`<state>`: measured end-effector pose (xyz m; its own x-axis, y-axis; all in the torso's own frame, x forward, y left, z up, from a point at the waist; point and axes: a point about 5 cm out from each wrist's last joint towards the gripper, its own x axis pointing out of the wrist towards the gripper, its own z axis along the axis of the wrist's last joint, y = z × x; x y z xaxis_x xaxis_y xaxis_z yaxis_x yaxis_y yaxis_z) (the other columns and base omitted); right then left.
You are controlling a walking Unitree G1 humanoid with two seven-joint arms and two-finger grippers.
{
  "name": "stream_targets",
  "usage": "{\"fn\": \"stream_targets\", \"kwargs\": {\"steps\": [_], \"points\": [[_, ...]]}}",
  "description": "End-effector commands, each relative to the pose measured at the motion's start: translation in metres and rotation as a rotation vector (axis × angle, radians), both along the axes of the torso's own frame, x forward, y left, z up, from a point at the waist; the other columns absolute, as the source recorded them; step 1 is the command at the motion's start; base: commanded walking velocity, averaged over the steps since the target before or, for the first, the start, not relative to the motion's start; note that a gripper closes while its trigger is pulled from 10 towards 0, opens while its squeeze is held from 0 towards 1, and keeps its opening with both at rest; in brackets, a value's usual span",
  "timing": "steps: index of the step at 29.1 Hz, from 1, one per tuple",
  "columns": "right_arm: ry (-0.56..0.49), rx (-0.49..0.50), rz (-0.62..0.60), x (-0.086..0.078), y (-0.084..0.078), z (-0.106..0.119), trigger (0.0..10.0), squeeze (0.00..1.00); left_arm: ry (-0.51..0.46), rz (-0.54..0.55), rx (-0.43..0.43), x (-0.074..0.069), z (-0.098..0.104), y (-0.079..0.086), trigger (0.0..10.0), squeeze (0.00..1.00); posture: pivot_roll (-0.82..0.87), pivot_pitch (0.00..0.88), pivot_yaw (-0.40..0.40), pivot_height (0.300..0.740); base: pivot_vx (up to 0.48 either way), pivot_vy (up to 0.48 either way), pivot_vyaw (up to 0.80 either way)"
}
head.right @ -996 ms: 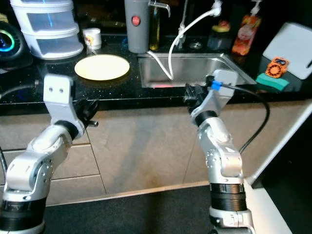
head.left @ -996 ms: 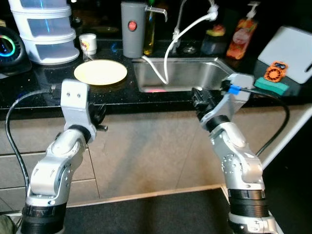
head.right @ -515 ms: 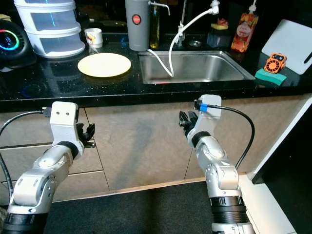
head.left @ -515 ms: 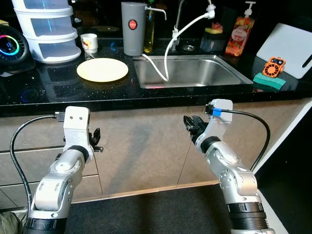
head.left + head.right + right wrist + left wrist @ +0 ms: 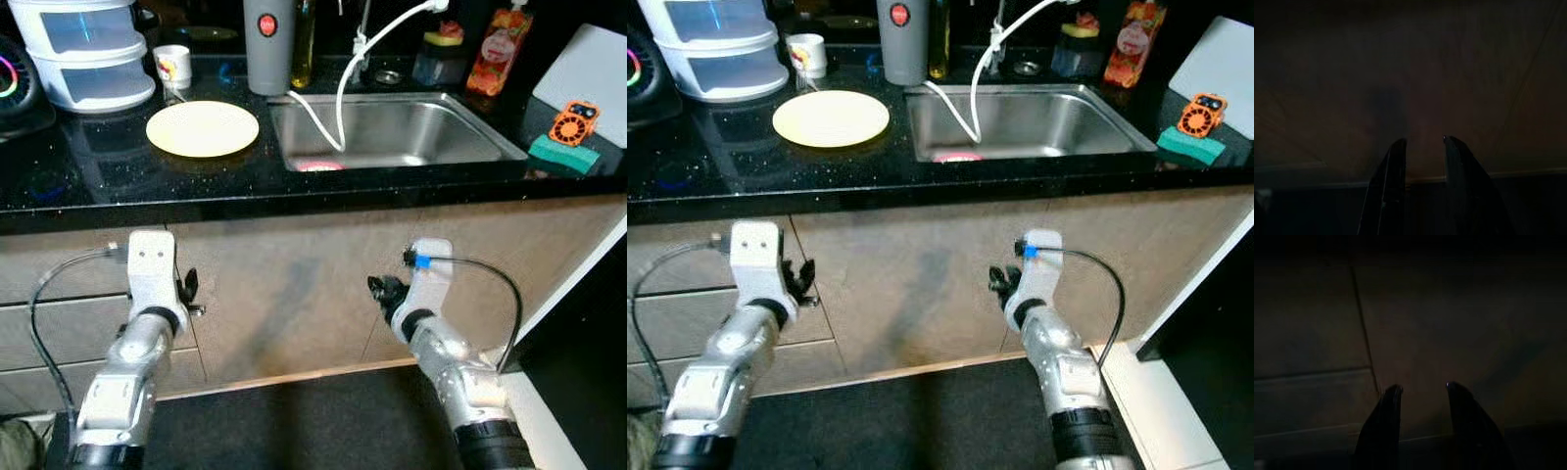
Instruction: Kitchen organization
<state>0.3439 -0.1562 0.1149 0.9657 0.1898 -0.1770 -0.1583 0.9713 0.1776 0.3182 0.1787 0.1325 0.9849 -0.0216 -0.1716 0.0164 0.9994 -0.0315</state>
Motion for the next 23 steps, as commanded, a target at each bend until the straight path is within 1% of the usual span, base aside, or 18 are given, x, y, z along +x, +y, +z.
{"fn": "stream_targets", "kwargs": {"steps": [1,2,3,4,5,6,7,8,10,11,14,15,19,21,23], "points": [[0.044,-0.033,-0.014,-0.005,-0.006,-0.017,10.0,0.0,0.052,-0.025,-0.009,-0.004,-0.019,-0.005,10.0,0.0,-0.02,0.112,-0.028,0.74,0.0,0.0,0.0],[0.119,-0.037,-0.049,-0.01,-0.013,-0.039,10.0,0.0,0.107,-0.062,0.041,-0.008,-0.041,-0.007,10.0,0.0,-0.03,0.115,-0.012,0.74,0.0,0.0,0.0],[0.157,-0.028,-0.067,-0.014,-0.016,-0.049,10.0,0.0,0.135,-0.077,0.075,-0.01,-0.051,-0.008,10.0,0.0,-0.03,0.115,-0.012,0.74,0.0,0.0,0.0],[0.211,-0.014,-0.095,-0.021,-0.02,-0.063,10.0,0.0,0.167,-0.079,0.102,-0.013,-0.059,-0.007,10.0,0.0,-0.01,0.12,0.003,0.74,0.0,0.0,0.0],[0.229,-0.013,-0.105,-0.024,-0.021,-0.068,10.0,0.0,0.173,-0.073,0.096,-0.013,-0.06,-0.007,10.0,0.0,-0.01,0.12,0.003,0.74,0.0,0.0,0.0],[0.242,-0.003,-0.118,-0.028,-0.022,-0.074,10.0,0.0,0.184,-0.071,0.095,-0.014,-0.062,-0.006,10.0,0.0,0.02,0.121,0.038,0.74,0.0,0.0,0.0],[0.239,0.003,-0.121,-0.028,-0.022,-0.075,10.0,0.0,0.188,-0.075,0.098,-0.014,-0.064,-0.006,10.0,0.0,0.02,0.121,0.038,0.74,0.0,0.0,0.0],[0.243,0.023,-0.132,-0.03,-0.022,-0.077,10.0,0.0,0.198,-0.083,0.12,-0.015,-0.067,-0.005,10.0,0.0,0.04,0.112,0.061,0.74,0.0,0.0,0.0],[0.249,0.04,-0.141,-0.031,-0.022,-0.08,10.0,0.0,0.201,-0.091,0.143,-0.015,-0.07,-0.004,10.0,0.0,0.04,0.112,0.061,0.74,0.0,0.0,0.0],[0.255,0.038,-0.145,-0.033,-0.022,-0.083,10.0,0.0,0.195,-0.093,0.131,-0.015,-0.072,-0.004,10.0,0.0,0.04,0.114,0.085,0.74,0.0,0.0,0.0],[0.258,0.034,-0.146,-0.034,-0.022,-0.085,10.0,0.0,0.189,-0.094,0.118,-0.016,-0.072,-0.004,10.0,0.0,0.04,0.114,0.085,0.74,0.0,0.0,0.0],[0.273,0.037,-0.158,-0.037,-0.022,-0.091,10.0,0.0,0.207,-0.083,0.101,-0.018,-0.08,0.0,10.0,0.0,0.03,0.112,0.108,0.74,0.0,0.0,0.0],[0.284,0.03,-0.157,-0.041,-0.022,-0.097,10.0,0.0,0.22,-0.064,0.09,-0.018,-0.086,0.003,10.0,0.0,0.02,0.116,0.111,0.74,0.0,0.0,0.0],[0.273,0.019,-0.141,-0.041,-0.019,-0.098,10.0,0.0,0.217,-0.022,0.057,-0.019,-0.09,0.006,10.0,0.0,0.01,0.114,0.109,0.74,0.0,0.0,0.0],[0.269,0.019,-0.139,-0.041,-0.018,-0.098,10.0,0.0,0.219,-0.012,0.046,-0.019,-0.091,0.007,10.0,0.0,0.01,0.114,0.109,0.74,0.0,0.0,0.0]]}}
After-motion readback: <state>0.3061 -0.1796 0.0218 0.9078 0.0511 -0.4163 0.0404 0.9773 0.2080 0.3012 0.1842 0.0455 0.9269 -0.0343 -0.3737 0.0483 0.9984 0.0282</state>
